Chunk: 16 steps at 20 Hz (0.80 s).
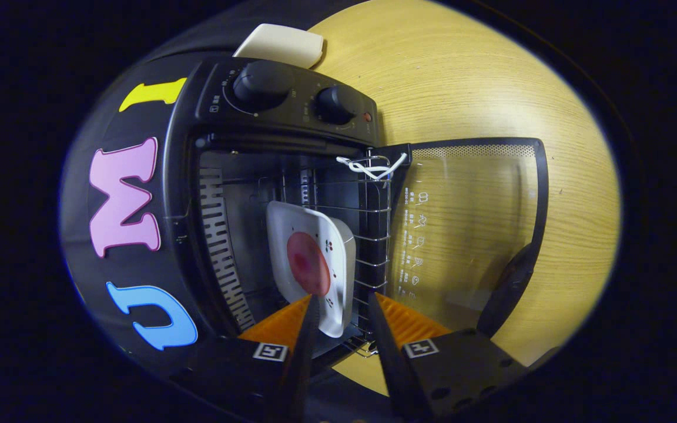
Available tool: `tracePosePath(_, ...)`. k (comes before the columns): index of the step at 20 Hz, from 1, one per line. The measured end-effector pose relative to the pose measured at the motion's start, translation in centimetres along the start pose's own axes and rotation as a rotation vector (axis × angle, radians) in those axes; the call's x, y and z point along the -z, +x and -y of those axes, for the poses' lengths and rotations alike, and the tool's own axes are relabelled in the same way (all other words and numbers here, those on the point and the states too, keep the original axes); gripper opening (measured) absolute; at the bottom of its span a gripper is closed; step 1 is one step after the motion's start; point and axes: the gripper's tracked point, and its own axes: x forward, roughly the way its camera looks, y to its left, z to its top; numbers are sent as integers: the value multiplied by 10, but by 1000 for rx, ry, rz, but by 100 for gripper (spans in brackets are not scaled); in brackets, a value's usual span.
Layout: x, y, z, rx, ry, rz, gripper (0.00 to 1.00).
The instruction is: Open the toaster oven, put the food inside, and close the toaster oven door.
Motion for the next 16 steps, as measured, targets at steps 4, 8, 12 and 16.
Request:
tracePosePath(4, 8, -30, 2, -22, -141, -64, 98)
tracePosePath(8, 12, -75, 9, -20, -453, -75, 98)
tracePosePath(12, 19, -108, 15, -27, -847, -109, 98)
tracePosePath(16, 11, -121, 34, 9, -1207, -52, 99)
